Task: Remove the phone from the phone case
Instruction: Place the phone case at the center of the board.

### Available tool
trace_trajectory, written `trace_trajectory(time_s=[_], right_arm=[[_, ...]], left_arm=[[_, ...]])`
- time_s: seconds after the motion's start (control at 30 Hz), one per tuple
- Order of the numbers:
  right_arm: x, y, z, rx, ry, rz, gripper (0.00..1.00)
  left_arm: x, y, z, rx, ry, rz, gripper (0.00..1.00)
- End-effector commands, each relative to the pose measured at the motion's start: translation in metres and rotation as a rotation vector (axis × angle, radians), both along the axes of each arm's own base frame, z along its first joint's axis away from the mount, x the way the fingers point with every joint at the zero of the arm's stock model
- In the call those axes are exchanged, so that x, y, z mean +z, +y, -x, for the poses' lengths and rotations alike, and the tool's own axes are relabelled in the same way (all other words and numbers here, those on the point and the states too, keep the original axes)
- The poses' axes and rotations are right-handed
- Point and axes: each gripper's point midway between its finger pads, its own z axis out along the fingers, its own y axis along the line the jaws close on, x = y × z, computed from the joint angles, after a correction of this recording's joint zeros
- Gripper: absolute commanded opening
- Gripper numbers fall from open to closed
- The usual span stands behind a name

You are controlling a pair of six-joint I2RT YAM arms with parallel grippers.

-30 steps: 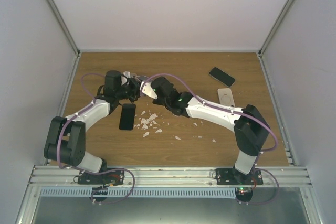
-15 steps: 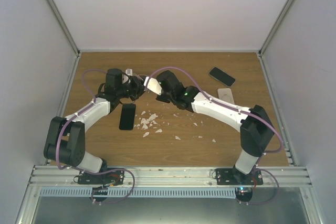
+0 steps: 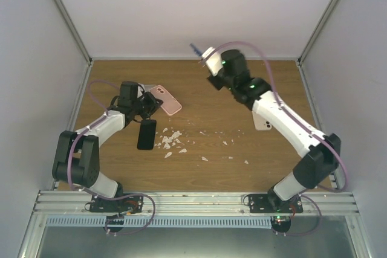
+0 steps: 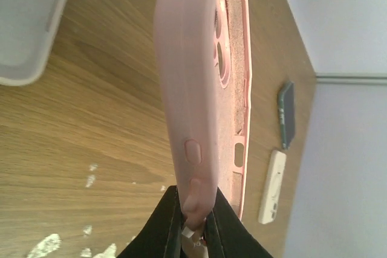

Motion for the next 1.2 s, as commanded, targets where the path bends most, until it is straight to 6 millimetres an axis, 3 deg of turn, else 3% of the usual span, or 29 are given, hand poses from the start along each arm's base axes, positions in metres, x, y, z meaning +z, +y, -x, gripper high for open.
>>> trace_trajectory(time_s=[0.0, 0.13, 0.23, 0.5, 0.87, 1.17], right_arm=[[0.045, -0.032, -0.002, -0.079, -0.03, -0.157, 0.0], [0.045, -0.059, -0.003, -0.117, -0.034, -0.174, 0.01], [0.044, -0.075, -0.003, -0.14, -0.029, -0.188, 0.01], [0.036, -0.101, -0.002, -0.182, -0.013, -0.199, 0.01], [0.024, -0.112, -0.003, -0.194, 0.015, -0.21, 0.01], [0.011, -0.109, -0.007, -0.193, 0.045, -0.199, 0.01]], left_arm=[[0.005, 0.011, -0.01, -0.013, -0.094, -0.123, 0.0], [0.016, 0.004, -0.021, -0.071, -0.167, -0.143, 0.0], [0.028, -0.013, -0.032, -0.183, -0.244, -0.146, 0.0], [0.044, -0.051, -0.05, -0.468, -0.385, -0.099, 0.0], [0.001, -0.065, -0.065, -0.635, -0.295, -0.095, 0.0], [-0.042, -0.061, -0.085, -0.665, -0.214, -0.153, 0.0]])
